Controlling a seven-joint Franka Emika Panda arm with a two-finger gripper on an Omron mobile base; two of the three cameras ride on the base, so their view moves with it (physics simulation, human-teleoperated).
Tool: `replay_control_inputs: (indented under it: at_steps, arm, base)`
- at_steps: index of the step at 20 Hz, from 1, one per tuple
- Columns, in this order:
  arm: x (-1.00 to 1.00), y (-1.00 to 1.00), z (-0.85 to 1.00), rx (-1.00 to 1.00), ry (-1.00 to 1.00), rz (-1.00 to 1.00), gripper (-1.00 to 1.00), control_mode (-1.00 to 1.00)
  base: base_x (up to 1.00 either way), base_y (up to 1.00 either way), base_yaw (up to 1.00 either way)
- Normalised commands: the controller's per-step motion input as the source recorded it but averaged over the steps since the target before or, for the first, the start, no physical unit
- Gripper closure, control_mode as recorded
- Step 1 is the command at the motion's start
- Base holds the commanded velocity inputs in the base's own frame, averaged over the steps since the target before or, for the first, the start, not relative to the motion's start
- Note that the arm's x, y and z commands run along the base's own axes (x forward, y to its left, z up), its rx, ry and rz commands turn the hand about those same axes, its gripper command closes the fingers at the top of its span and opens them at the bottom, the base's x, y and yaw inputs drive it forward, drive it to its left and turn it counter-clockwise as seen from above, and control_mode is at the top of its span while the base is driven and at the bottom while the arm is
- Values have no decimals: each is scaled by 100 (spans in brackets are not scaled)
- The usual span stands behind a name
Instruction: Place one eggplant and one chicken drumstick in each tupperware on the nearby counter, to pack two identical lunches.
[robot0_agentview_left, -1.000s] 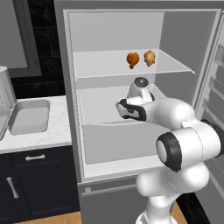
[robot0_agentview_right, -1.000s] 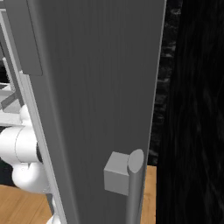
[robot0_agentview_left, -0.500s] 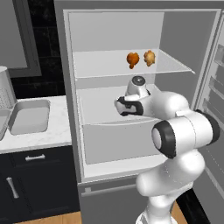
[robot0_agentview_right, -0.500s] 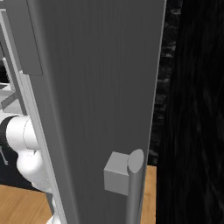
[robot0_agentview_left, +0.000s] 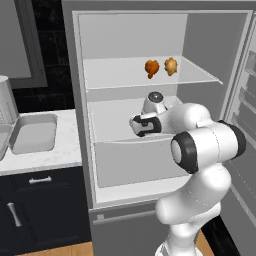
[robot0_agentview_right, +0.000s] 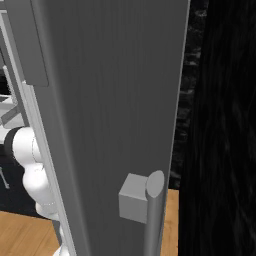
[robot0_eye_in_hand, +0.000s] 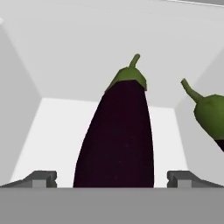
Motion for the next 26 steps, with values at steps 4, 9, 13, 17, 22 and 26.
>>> replay_control_inputs:
  at_steps: [4,9,13,17,22,26]
  arm:
    - [0,0,-2,0,0,0,-100,-100]
    - [23,1,0,0,0,0,-100,-100]
    - [24,0,-1,0,0,0,100,-100]
    - [3,0,-1,0,0,0,100,-100]
    - [-16,-1,0,0,0,0,100,-100]
    - [-97,-1,2,0,-4,1,100,-100]
  base:
    - [0,0,0]
    - [0,0,0]
    - [0,0,0]
    - [0,0,0]
    - [0,0,0]
    - [0,0,0]
